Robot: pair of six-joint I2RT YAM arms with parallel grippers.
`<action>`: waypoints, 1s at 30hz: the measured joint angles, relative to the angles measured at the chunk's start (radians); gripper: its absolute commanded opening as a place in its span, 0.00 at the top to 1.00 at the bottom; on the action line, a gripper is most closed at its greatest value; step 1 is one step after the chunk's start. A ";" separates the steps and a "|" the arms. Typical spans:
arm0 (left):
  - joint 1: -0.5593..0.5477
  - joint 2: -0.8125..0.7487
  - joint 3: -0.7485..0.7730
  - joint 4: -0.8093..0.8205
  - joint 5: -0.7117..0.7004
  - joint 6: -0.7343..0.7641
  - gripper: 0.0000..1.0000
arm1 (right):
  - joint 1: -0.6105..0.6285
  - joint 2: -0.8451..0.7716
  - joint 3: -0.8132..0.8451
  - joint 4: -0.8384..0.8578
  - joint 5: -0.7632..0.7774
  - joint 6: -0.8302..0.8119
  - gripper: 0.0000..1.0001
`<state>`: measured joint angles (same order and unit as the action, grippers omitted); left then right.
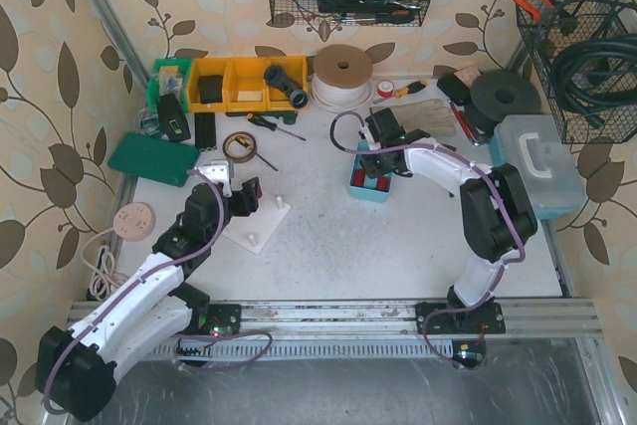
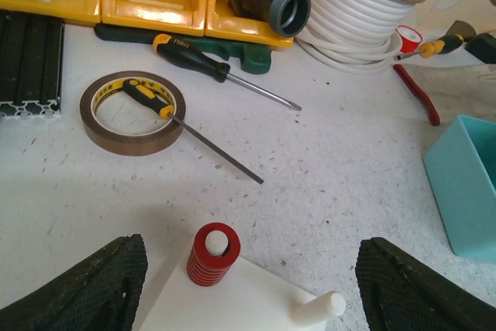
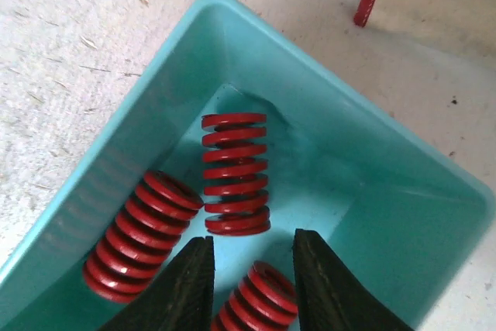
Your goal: Install the large spring
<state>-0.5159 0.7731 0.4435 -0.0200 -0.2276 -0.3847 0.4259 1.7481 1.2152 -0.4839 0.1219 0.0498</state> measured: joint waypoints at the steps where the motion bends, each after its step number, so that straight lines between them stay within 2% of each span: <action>1: 0.000 -0.005 -0.011 0.017 0.002 0.011 0.23 | -0.002 0.015 0.005 0.000 0.000 -0.002 0.69; 13: 0.000 -0.014 -0.062 0.125 0.030 0.086 0.17 | -0.004 0.126 0.031 0.027 -0.029 -0.006 0.70; 21: 0.000 -0.053 -0.072 0.130 0.036 0.095 0.15 | -0.010 0.150 0.048 0.045 -0.029 -0.006 0.70; 26: 0.000 -0.064 -0.072 0.136 0.044 0.095 0.15 | -0.010 0.160 0.057 0.049 -0.023 -0.006 0.63; 30: 0.000 -0.075 -0.072 0.136 0.048 0.095 0.14 | -0.010 0.180 0.068 0.069 -0.018 -0.011 0.62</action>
<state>-0.5163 0.6979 0.3714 0.1158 -0.1795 -0.2897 0.4164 1.9282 1.2831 -0.4145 0.1040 0.0383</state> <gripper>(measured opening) 0.854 0.377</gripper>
